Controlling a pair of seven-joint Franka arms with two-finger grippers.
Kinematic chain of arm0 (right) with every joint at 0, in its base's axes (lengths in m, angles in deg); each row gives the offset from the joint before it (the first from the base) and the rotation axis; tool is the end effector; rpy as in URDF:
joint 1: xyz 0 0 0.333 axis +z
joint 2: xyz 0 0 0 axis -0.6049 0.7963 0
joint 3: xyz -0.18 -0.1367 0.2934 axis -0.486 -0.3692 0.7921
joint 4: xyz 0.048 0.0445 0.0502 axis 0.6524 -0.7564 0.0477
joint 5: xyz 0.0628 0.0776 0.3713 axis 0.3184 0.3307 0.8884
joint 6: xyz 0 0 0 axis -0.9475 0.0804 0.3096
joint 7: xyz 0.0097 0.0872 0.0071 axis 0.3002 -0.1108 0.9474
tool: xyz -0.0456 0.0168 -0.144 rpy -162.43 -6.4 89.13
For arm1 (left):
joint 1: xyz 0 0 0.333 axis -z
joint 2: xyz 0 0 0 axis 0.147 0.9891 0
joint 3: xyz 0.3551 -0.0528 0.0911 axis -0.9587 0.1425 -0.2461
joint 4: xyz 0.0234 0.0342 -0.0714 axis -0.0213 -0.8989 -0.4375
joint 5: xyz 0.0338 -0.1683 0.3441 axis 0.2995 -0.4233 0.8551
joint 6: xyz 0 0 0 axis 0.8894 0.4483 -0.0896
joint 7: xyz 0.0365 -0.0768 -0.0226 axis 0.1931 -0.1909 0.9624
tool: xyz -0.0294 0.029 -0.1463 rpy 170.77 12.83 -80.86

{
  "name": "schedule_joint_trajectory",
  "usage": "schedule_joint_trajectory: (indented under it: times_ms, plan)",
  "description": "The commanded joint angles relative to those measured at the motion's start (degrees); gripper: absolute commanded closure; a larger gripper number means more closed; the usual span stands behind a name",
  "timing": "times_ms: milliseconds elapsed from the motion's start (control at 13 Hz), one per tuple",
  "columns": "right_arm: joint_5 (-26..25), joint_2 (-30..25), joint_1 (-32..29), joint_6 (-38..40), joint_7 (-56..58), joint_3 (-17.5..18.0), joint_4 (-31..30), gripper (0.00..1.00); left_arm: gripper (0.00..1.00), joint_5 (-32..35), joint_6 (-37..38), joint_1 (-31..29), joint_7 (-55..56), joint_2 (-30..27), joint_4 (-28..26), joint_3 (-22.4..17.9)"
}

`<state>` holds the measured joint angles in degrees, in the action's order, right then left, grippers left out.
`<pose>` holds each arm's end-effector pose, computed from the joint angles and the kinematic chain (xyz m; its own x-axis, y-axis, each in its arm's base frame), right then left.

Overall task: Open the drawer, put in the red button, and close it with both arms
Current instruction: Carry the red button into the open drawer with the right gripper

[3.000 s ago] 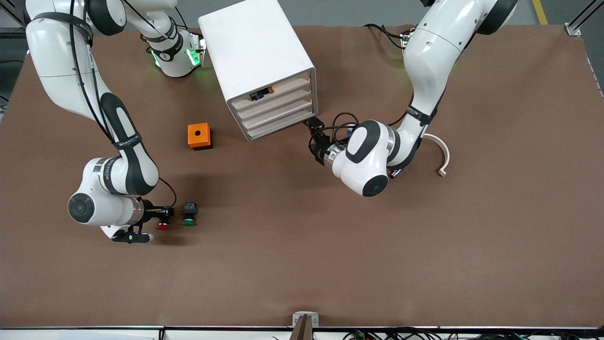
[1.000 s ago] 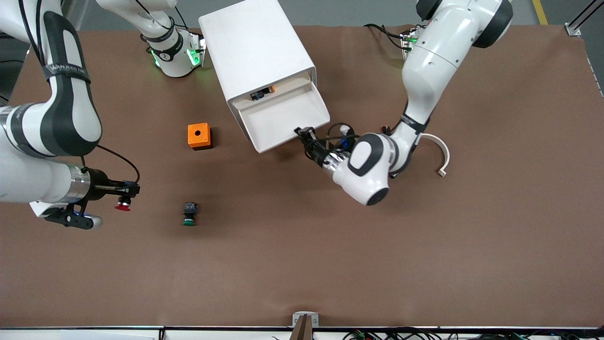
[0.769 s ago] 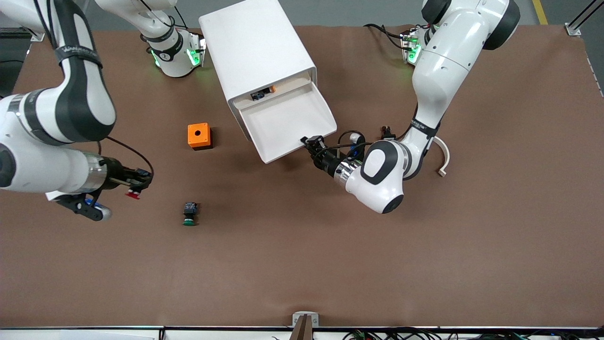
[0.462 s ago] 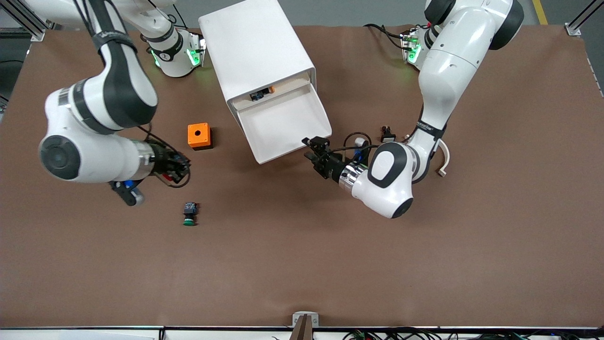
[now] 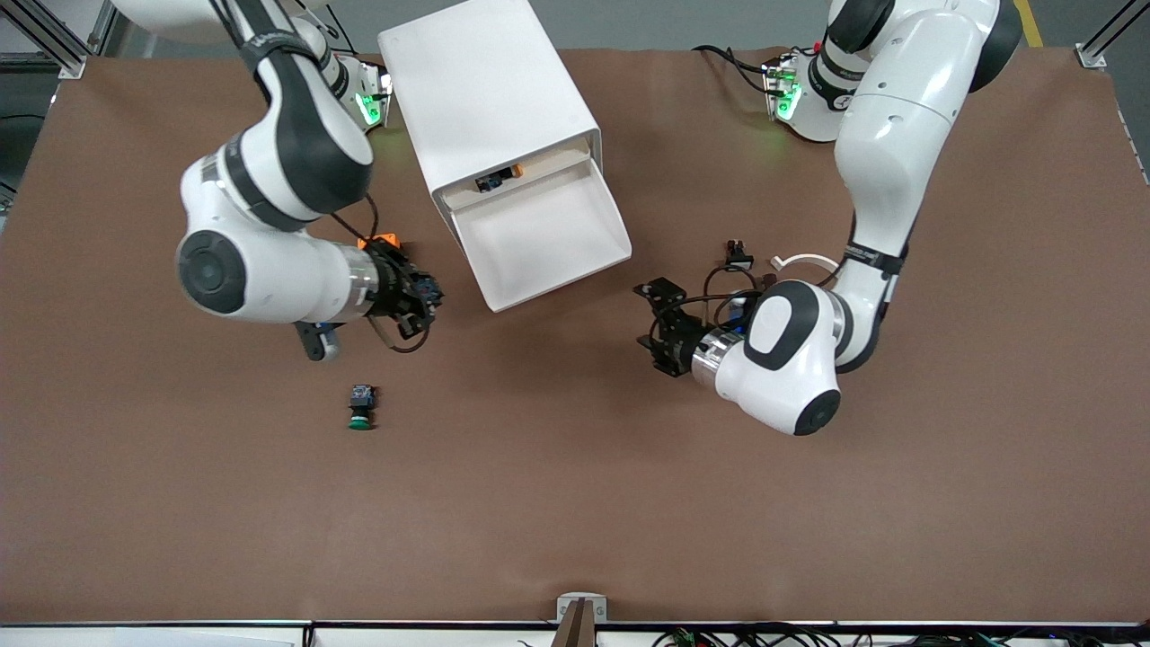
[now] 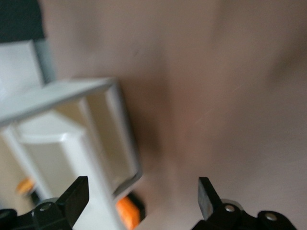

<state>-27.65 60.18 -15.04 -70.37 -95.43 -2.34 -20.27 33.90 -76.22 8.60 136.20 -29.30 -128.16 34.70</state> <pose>0.5824 0.3145 0.4519 0.2884 -0.8904 -0.3521 -0.9051 -0.3735 0.2032 0.6300 -0.3560 0.2797 -0.3639 0.8928 -0.2654 0.7348 0.1001 -0.6708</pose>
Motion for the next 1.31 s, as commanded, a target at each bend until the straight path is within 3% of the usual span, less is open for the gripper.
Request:
schedule_joint_trajectory:
  times_ms: [0, 308, 769, 1000, 1077, 1154, 1231]
  plan:
    - [0.88, -2.96, 5.58, -6.59, -6.62, -0.65, -6.4, 1.0, 0.0, 10.72, 0.4, -2.8, -4.0, -3.2, -0.09, 0.22]
    - [0.53, -3.32, 11.47, -13.11, -12.25, -0.65, -11.23, 1.0, 0.0, 12.41, 0.49, -9.04, -12.26, -6.19, -0.08, 0.05]
    - [0.36, -3.5, 16.57, -23.99, -17.6, -0.56, -17.56, 1.0, 0.0, 25.24, 0.4, -10.19, -27.02, -10.24, -0.08, -0.13]
    - [0.18, -2.79, 17.55, -25.33, -18.85, -0.56, -17.92, 0.89, 0.0, 27.7, 0.4, -10.63, -37.3, -11.73, -0.17, -0.13]
    - [0.27, -2.79, 17.55, -25.51, -18.94, -0.56, -17.75, 0.83, 0.0, 29.18, 0.14, -10.63, -41.33, -11.82, -0.17, -0.04]
    - [0.18, -2.88, 17.55, -25.51, -18.51, -0.56, -17.58, 0.65, 0.0, 30.16, -0.82, -10.46, -47.38, -11.82, -0.17, -0.04]
    - [0.18, -2.88, 17.55, -25.25, -17.81, -0.56, -17.57, 0.2, 0.0, 30.43, -1.7, -10.55, -52.05, -11.82, -0.17, -0.04]
